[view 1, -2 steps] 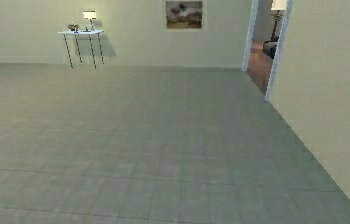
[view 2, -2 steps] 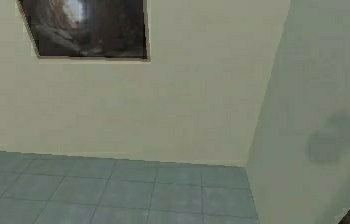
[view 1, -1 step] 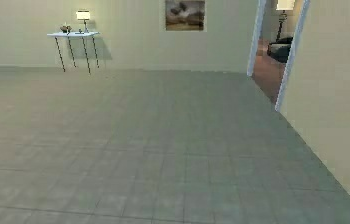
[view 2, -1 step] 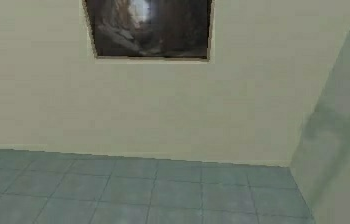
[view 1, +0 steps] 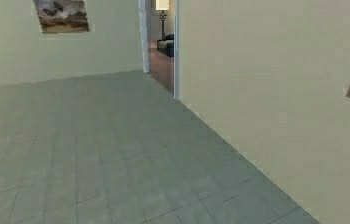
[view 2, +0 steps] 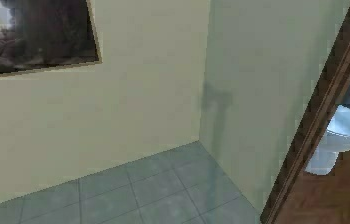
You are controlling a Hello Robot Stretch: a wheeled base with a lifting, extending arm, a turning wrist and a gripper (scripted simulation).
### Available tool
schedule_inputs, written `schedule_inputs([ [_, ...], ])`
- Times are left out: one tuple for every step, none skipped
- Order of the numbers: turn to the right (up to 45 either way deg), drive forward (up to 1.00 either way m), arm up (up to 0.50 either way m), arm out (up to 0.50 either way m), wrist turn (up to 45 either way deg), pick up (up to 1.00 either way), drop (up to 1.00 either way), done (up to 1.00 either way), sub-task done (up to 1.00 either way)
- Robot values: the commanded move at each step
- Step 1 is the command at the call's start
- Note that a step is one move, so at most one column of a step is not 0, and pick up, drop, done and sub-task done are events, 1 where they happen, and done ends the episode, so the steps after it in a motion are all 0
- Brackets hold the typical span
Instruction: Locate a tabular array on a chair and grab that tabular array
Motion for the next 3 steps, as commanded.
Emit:
schedule_inputs([
  [0.0,0.15,0.00,0.00,0.0,0.00,0.00,0.00,0.00],
  [-45.0,0.00,0.00,0.00,0.0,0.00,0.00,0.00,0.00],
  [-21.0,0.00,0.00,0.00,0.0,0.00,0.00,0.00,0.00],
])
